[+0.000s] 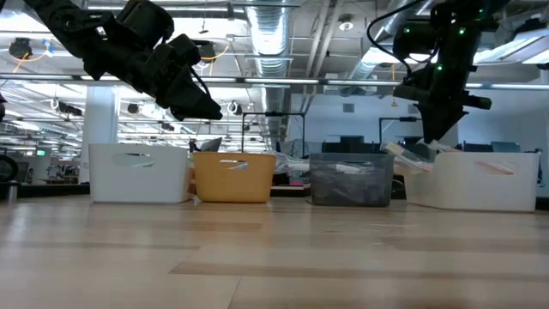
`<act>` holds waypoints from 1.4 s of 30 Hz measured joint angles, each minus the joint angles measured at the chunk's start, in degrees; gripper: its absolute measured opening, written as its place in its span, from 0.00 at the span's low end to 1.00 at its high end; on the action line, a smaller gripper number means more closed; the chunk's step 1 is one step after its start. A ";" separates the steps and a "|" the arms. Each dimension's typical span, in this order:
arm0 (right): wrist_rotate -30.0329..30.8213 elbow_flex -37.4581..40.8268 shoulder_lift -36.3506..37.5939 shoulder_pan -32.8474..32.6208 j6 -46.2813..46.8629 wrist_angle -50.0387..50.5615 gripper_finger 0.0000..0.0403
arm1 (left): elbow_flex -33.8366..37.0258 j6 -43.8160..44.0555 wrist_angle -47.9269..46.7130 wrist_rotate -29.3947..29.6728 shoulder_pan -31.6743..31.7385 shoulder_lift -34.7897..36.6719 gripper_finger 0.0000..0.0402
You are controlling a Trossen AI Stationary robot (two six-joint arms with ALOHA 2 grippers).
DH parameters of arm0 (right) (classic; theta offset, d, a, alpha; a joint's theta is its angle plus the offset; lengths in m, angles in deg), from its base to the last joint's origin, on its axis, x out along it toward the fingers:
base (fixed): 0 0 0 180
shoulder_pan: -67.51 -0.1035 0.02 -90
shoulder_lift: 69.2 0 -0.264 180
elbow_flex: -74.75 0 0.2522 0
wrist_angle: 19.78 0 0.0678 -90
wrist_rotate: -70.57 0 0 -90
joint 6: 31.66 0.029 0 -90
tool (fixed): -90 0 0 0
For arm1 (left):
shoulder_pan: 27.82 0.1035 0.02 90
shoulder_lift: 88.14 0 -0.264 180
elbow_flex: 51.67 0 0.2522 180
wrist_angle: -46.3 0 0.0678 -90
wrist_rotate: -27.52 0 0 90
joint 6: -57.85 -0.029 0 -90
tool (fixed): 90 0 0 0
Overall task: Pick & Place Toothbrushes
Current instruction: Put the orange toothbrush into the right white bin, then return to Home Position
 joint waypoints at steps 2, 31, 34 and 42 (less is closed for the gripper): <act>-0.01 0.00 0.00 0.00 0.16 0.15 0.16 | 0.00 0.00 0.01 0.02 0.00 0.00 0.38; -15.89 -0.07 3.23 -9.73 -9.89 2.66 0.41 | -0.07 0.26 0.56 -0.42 -2.38 8.11 0.29; -17.66 -0.07 3.23 -12.71 -9.93 2.90 0.26 | -0.09 0.28 0.17 -0.42 -4.66 12.07 0.19; -20.14 -0.07 3.46 -22.11 -13.78 1.93 0.04 | -0.11 0.22 -4.85 2.35 -10.60 20.25 0.01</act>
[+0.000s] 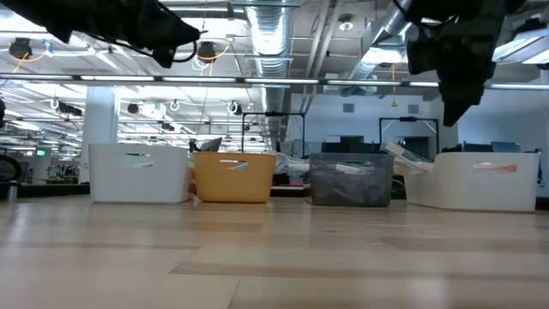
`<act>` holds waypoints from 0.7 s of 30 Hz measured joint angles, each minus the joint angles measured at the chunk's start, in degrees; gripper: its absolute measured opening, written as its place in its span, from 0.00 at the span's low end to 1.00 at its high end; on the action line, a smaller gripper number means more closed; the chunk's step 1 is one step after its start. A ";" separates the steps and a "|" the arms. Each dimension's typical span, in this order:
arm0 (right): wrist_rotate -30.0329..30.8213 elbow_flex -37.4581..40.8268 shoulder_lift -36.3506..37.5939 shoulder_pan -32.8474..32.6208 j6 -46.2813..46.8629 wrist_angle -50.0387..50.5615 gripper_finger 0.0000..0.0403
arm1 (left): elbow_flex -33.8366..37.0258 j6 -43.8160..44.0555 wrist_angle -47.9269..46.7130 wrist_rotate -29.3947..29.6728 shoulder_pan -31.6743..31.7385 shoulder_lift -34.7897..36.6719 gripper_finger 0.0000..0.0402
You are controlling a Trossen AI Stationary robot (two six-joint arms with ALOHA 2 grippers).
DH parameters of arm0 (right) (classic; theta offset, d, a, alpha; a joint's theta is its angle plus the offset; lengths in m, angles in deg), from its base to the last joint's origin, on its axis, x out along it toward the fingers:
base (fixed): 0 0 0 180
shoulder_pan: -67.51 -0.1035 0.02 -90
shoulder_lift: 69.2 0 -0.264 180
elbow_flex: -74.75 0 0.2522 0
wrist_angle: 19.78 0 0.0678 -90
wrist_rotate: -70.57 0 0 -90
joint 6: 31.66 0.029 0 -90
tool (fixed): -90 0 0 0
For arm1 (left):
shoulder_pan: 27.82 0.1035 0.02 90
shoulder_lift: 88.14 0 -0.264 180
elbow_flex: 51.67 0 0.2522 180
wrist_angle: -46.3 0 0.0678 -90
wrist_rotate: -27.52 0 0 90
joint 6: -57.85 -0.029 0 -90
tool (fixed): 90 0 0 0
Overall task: Pick & Place Toothbrushes
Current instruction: Return to Home Position
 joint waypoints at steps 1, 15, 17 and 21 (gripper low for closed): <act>0.02 0.02 0.55 -1.46 -1.19 -1.00 0.04 | 0.00 -0.09 -1.59 1.54 -0.75 1.04 0.01; 8.51 18.66 24.32 -17.31 -19.73 -40.27 0.01 | 0.07 -1.12 -12.44 4.22 -5.26 18.57 0.00; 9.54 23.04 28.26 -17.00 -21.75 -46.03 0.00 | 0.07 -1.12 -13.85 4.30 -5.26 19.39 0.00; 8.94 30.71 34.35 -15.82 -26.33 -56.16 0.00 | 1.71 -1.07 -14.79 4.28 -5.26 21.03 0.00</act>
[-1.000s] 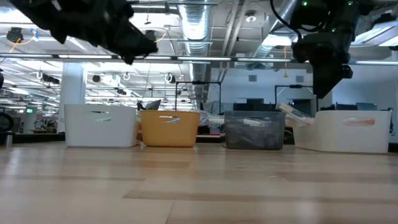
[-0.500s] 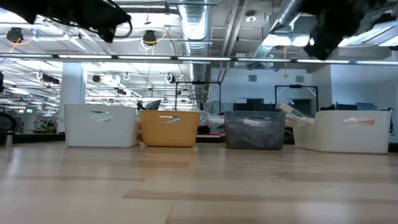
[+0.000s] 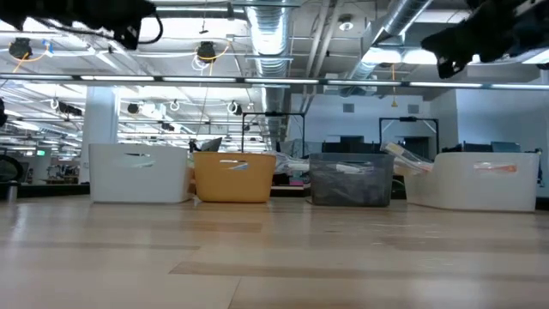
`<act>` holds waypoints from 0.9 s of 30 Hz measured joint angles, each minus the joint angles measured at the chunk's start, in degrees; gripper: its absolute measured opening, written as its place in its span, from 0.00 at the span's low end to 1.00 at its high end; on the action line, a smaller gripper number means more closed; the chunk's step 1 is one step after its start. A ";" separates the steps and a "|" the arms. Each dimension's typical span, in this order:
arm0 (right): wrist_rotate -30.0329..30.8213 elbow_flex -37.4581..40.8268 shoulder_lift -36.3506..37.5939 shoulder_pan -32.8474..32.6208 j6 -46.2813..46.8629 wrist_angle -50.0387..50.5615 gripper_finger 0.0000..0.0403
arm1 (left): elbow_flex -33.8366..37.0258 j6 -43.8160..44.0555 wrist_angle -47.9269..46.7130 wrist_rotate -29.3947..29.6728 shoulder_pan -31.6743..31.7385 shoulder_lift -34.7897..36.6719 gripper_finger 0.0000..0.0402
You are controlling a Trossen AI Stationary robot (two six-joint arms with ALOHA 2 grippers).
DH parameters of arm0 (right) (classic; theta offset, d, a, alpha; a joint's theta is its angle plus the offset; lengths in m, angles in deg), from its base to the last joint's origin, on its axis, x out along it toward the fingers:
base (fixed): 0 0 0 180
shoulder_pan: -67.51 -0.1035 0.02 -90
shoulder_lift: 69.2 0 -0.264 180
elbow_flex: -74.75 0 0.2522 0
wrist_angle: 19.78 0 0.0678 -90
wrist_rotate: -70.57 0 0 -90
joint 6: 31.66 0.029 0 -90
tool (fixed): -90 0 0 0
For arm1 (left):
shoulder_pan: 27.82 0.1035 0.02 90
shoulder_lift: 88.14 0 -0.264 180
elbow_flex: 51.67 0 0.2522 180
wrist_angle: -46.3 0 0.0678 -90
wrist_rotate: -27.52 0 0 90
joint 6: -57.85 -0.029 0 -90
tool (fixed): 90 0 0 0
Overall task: Pick & Place Toothbrushes
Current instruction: Return to Home Position
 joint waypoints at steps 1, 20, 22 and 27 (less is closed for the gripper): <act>0.05 1.51 1.42 0.32 -0.92 -1.52 0.00 | 1.46 0.06 0.67 0.00 0.01 0.72 0.00; -3.12 15.82 22.33 2.64 -2.83 -3.23 0.00 | 19.63 7.50 9.11 -4.61 0.02 15.91 0.00; -2.98 16.58 24.19 2.68 -3.44 -1.96 0.00 | 20.56 7.63 9.24 -5.02 0.02 16.95 0.00; -3.08 16.65 26.98 2.66 -3.70 -0.51 0.00 | 23.29 7.76 9.48 -6.96 0.02 18.76 0.00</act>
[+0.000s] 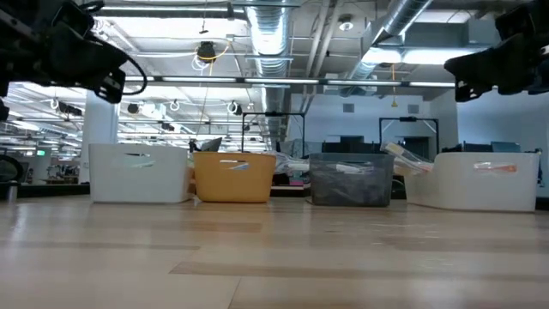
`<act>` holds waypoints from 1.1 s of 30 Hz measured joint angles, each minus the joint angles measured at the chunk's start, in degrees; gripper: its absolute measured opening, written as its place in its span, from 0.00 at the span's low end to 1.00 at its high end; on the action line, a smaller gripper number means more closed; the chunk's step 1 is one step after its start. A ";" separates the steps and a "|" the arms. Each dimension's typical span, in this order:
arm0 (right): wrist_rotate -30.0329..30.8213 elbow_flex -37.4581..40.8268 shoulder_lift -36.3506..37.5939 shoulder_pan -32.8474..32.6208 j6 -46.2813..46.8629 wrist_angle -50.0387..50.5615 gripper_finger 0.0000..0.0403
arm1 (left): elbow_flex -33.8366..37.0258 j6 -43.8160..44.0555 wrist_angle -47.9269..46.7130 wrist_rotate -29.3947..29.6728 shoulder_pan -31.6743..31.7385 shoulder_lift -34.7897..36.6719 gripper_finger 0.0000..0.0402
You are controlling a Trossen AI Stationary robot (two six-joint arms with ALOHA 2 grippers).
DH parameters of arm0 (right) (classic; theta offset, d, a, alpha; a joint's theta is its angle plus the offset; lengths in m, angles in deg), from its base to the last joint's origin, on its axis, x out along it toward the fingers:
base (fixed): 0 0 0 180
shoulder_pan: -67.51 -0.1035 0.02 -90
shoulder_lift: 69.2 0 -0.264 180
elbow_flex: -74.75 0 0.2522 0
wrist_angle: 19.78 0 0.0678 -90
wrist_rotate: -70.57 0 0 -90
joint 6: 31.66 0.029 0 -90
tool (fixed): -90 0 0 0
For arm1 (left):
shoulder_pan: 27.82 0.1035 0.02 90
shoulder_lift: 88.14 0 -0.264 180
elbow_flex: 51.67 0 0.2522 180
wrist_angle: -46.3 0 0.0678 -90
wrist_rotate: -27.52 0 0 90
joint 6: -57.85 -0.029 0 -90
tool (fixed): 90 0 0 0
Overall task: Pick & Place Toothbrushes
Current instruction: Return to Home Position
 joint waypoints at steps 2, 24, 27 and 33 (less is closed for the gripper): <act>0.02 0.00 0.08 0.02 -0.04 0.08 0.00 | 1.17 0.81 -0.12 0.01 0.00 0.73 0.00; 0.02 0.04 -2.61 -0.02 0.00 0.11 0.00 | 1.20 1.07 3.00 8.85 0.00 1.11 0.00; 0.02 0.04 -2.61 -0.02 0.00 0.11 0.00 | 1.20 0.94 0.55 12.86 0.00 1.03 0.00; 0.02 0.07 -2.61 -0.02 0.00 0.11 0.00 | 1.19 -0.60 0.31 15.02 0.00 0.98 0.00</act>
